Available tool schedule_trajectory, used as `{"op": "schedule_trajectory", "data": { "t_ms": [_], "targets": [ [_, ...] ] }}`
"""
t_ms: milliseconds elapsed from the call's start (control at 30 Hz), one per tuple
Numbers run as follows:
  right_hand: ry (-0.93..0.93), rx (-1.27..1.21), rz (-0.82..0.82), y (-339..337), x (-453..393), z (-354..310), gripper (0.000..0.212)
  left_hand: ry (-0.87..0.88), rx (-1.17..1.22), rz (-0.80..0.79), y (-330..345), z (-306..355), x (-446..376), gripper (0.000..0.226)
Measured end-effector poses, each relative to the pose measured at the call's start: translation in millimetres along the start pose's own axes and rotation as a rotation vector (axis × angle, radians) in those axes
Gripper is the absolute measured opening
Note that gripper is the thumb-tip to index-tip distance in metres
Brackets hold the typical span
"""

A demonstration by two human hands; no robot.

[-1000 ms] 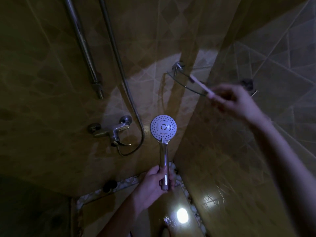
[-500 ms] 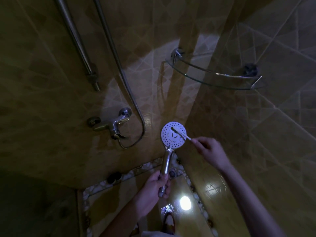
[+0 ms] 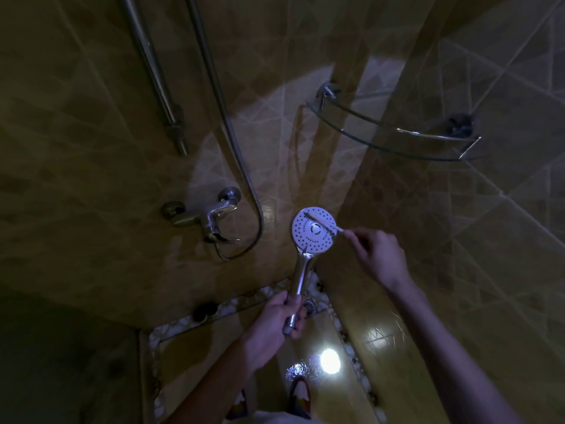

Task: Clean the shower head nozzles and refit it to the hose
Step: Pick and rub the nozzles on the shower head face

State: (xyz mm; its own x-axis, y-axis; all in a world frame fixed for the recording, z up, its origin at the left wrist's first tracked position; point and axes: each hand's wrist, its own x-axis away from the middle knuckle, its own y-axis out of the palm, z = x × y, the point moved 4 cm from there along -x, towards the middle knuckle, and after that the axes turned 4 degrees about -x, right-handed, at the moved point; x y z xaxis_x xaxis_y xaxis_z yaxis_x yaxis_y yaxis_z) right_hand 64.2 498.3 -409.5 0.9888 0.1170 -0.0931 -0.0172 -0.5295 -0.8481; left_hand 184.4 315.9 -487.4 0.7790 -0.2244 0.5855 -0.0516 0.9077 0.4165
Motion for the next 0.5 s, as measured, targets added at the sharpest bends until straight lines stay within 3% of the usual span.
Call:
{"op": "schedule_trajectory", "data": {
  "t_ms": [100, 267, 400, 500],
  "targets": [
    [0.001, 0.031, 0.007, -7, -7, -1, 0.036, -0.002, 0.019, 0.007, 1, -1, 0, 0.004],
    [-0.176, 0.221, -0.145, 18, 23, -26, 0.040, -0.027, 0.068, 0.030, 0, 0, 0, 0.007],
    [-0.048, 0.159, 0.017, 0, -3, -19, 0.044, -0.018, 0.030, 0.007, 0, 2, 4, 0.008],
    [-0.056, 0.180, 0.096, -10, -17, -17, 0.044, -0.006, 0.010, 0.008, 3, 3, 4, 0.009]
  ]
}}
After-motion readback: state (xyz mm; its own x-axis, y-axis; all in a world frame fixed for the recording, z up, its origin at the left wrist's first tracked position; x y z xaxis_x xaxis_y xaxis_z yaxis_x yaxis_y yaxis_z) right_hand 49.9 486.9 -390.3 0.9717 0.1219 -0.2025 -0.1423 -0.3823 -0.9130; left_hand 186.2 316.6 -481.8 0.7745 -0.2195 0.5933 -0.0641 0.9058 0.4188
